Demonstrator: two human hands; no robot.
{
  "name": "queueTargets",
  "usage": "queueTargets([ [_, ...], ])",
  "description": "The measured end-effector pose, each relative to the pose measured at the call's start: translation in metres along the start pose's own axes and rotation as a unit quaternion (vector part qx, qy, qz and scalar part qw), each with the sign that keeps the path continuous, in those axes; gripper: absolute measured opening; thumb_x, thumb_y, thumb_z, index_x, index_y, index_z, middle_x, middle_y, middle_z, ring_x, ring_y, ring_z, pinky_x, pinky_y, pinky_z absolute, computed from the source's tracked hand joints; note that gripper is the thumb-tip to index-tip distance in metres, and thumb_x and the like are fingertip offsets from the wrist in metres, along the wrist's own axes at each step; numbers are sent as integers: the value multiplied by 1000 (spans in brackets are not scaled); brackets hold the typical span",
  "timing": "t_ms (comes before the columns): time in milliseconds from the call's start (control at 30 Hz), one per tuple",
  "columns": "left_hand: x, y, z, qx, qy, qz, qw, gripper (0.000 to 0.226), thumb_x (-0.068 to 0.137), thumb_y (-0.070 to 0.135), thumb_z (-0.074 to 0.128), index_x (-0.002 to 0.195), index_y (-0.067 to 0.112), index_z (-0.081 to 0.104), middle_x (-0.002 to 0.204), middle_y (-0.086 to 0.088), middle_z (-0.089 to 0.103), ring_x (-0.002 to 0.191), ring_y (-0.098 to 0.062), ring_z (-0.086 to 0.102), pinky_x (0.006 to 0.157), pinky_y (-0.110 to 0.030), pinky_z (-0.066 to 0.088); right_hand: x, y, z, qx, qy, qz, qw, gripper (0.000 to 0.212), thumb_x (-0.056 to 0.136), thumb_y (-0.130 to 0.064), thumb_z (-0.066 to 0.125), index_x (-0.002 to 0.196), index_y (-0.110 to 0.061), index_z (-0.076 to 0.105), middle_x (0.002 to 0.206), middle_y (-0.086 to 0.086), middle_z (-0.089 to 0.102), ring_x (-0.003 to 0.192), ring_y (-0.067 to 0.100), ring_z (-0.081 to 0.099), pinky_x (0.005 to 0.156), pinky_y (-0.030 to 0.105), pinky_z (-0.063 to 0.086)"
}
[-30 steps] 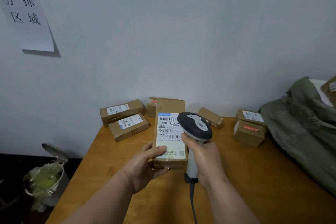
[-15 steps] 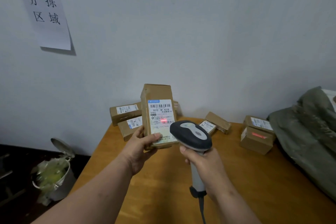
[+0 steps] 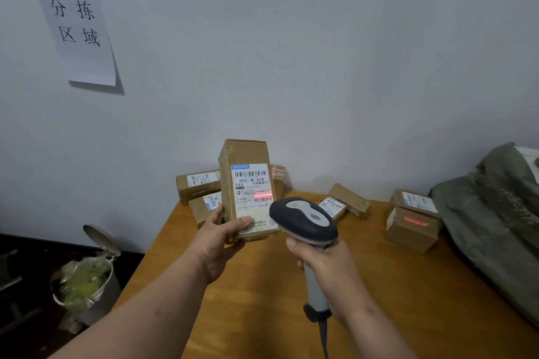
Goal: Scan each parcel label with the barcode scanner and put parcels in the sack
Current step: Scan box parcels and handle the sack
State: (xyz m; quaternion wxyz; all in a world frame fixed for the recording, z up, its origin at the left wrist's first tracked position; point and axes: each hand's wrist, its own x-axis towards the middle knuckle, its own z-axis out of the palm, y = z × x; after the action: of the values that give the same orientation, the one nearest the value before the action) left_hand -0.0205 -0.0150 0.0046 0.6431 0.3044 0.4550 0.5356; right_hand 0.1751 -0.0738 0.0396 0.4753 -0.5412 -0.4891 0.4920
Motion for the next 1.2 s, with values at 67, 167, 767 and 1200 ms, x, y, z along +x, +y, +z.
queueTargets([
  [67,1,-2,2,4,-3,1,1000,71,67,9,80,131,26,55,112,-5,74,109,-26,68,92,-41,51,0,-1,-2,-1,-1,0,1000,28,80,-20,81,105,-29,72,89,-8,74,88,16,63,74,31,50],
  [167,2,-3,6,7,-1,2,1000,72,65,11,81,131,26,55,112,-5,74,110,-26,68,97,-43,50,0,-3,-6,-4,-7,-2,1000,30,81,-20,80,107,-31,70,94,-10,73,93,12,63,77,30,51],
  [767,4,-14,29,8,8,10,1000,75,63,11,82,132,25,55,114,-6,74,110,-26,67,94,-42,51,-2,-9,-33,23,-24,-14,999,30,82,-16,78,97,-38,66,96,-12,72,99,8,62,86,30,51],
  [1200,3,-28,47,24,9,1,1000,92,61,9,83,143,28,46,117,-4,72,106,-24,69,91,-40,51,-4,-20,-52,49,-46,-72,995,33,86,-12,74,103,-39,66,94,-26,73,91,-9,65,69,16,51],
])
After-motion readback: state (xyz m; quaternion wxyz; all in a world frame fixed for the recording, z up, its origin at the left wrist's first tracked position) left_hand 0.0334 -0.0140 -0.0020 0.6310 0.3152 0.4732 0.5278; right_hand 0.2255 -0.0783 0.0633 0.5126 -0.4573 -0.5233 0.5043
